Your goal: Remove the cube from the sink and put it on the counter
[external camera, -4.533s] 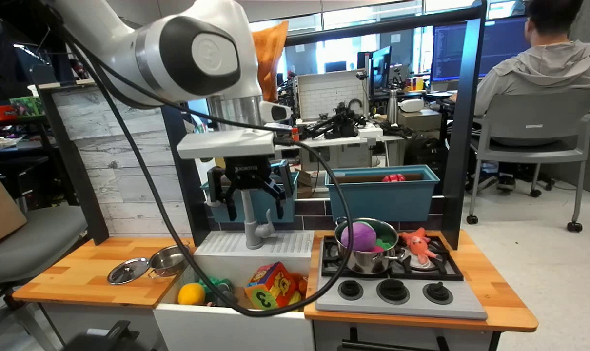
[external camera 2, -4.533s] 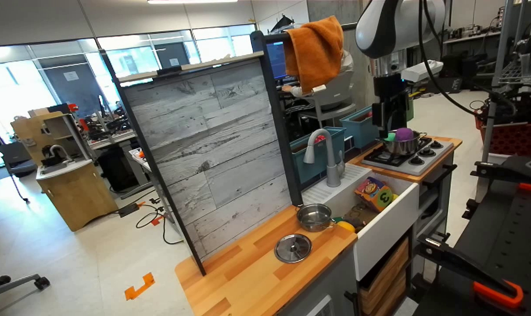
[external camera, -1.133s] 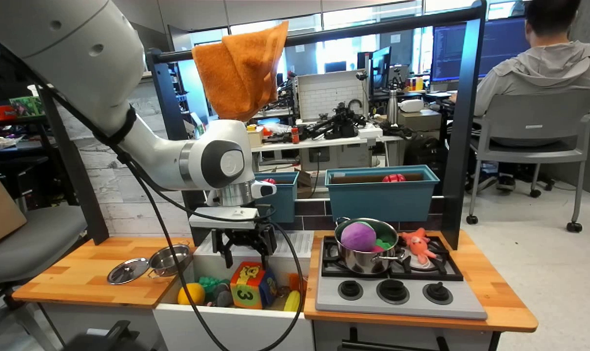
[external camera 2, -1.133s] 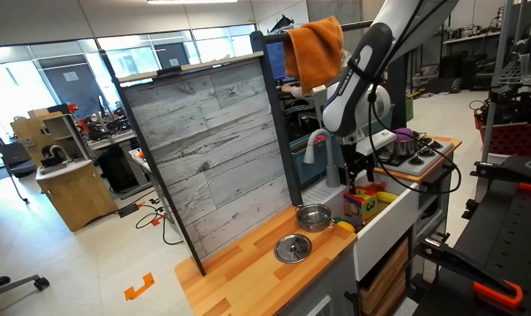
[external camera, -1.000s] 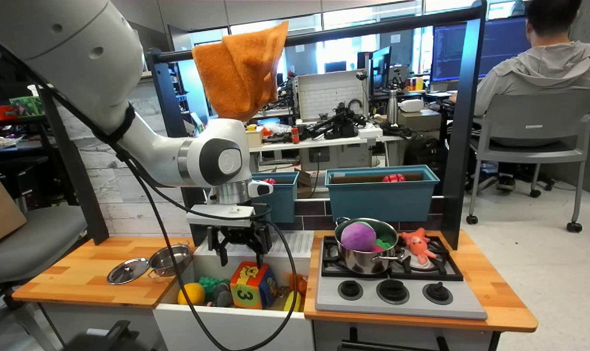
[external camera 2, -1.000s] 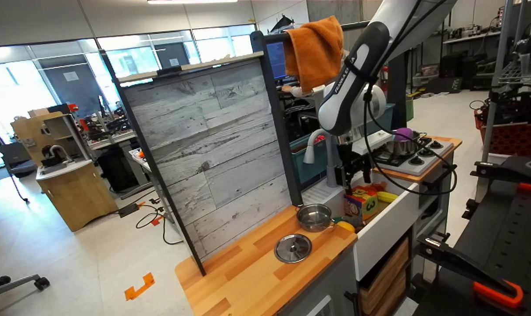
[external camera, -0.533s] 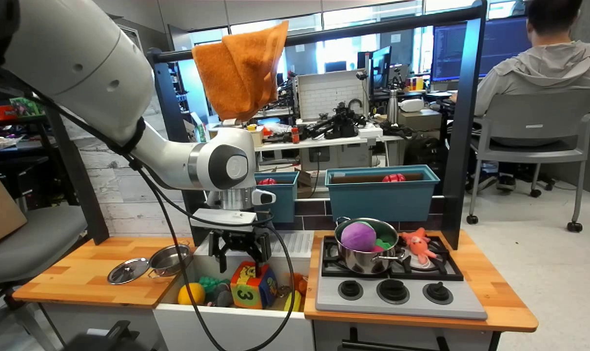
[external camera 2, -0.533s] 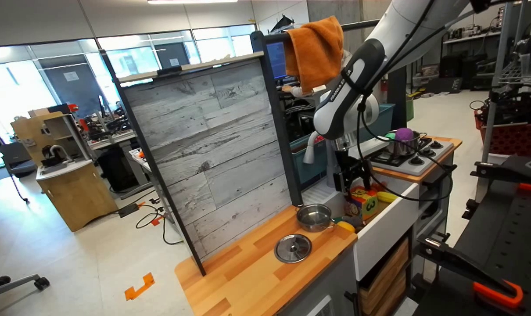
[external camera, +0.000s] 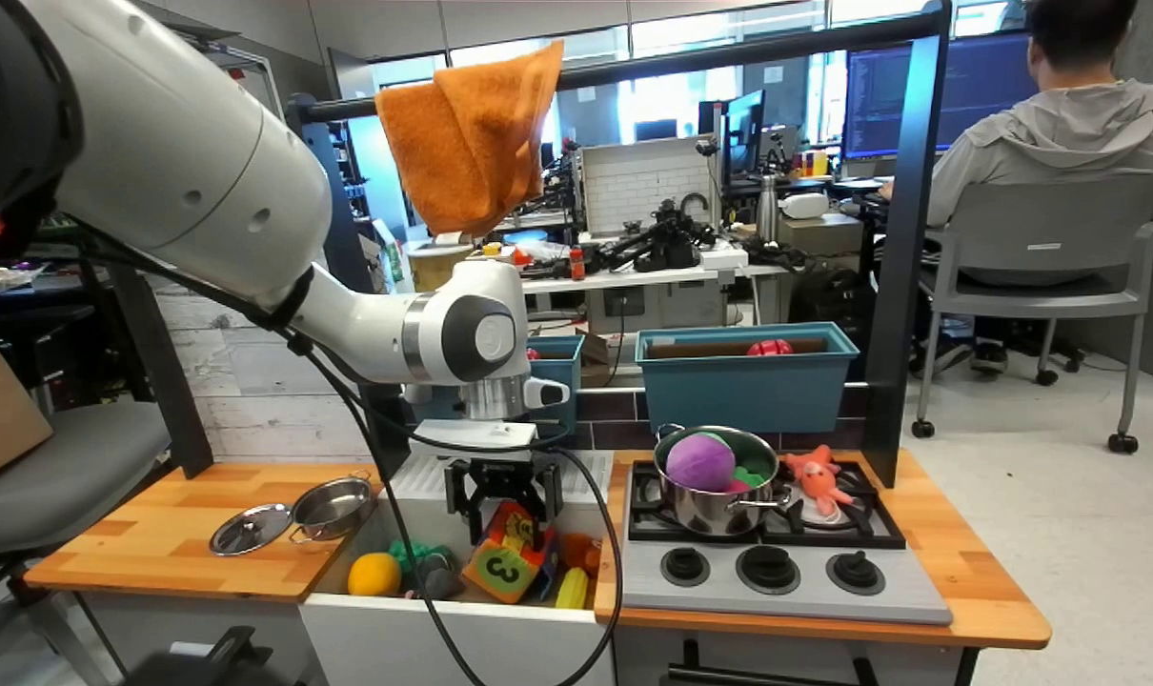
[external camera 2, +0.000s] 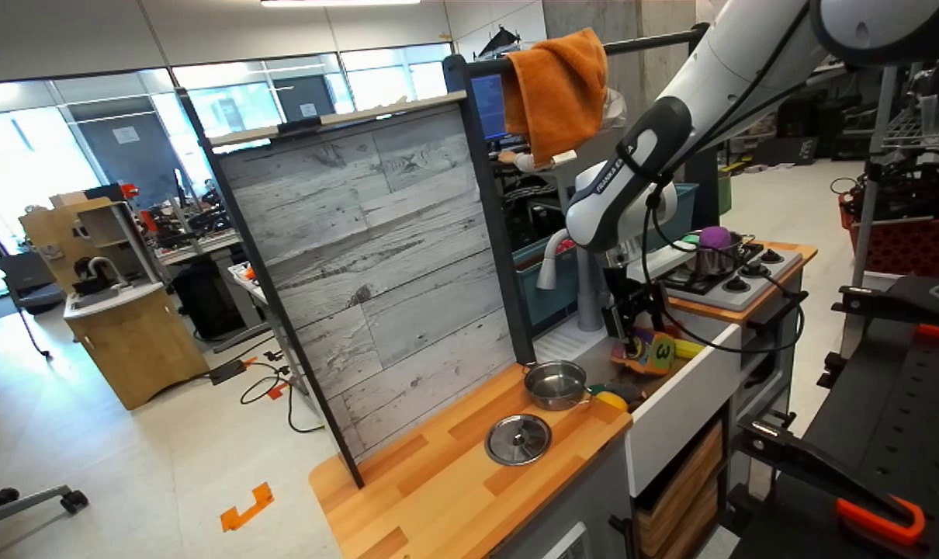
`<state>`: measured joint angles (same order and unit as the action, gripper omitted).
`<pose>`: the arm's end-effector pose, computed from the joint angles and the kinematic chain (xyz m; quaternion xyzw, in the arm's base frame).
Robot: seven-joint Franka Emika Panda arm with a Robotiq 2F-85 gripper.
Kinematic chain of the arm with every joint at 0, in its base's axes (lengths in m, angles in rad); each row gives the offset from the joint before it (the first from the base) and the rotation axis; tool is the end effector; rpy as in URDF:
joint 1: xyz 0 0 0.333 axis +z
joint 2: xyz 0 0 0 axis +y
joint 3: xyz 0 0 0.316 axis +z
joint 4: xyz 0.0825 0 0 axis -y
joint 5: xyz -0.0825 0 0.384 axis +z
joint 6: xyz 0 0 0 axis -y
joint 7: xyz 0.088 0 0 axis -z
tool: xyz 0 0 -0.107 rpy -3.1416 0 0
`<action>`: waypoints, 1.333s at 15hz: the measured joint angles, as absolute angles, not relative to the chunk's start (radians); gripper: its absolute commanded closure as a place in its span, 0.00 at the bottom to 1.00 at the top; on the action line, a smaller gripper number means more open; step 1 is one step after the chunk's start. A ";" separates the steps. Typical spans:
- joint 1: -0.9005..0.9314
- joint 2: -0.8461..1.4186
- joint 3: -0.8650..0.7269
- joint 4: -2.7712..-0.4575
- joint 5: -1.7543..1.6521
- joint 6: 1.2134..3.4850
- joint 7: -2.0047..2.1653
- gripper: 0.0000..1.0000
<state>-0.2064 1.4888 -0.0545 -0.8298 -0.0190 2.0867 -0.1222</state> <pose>0.7000 -0.1720 -0.0476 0.9918 -0.0415 -0.1199 0.0150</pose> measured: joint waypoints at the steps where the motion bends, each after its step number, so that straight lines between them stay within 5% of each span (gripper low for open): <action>1: -0.207 1.489 -0.059 -0.829 -0.021 2.091 -0.122 0.50; 7: -0.203 1.484 -0.074 -0.831 -0.045 2.109 -0.122 0.84; 11: -0.182 1.481 -0.117 -0.831 -0.089 2.115 -0.111 0.95; 20: -0.139 1.347 -0.176 -0.999 -0.098 2.154 -0.134 0.93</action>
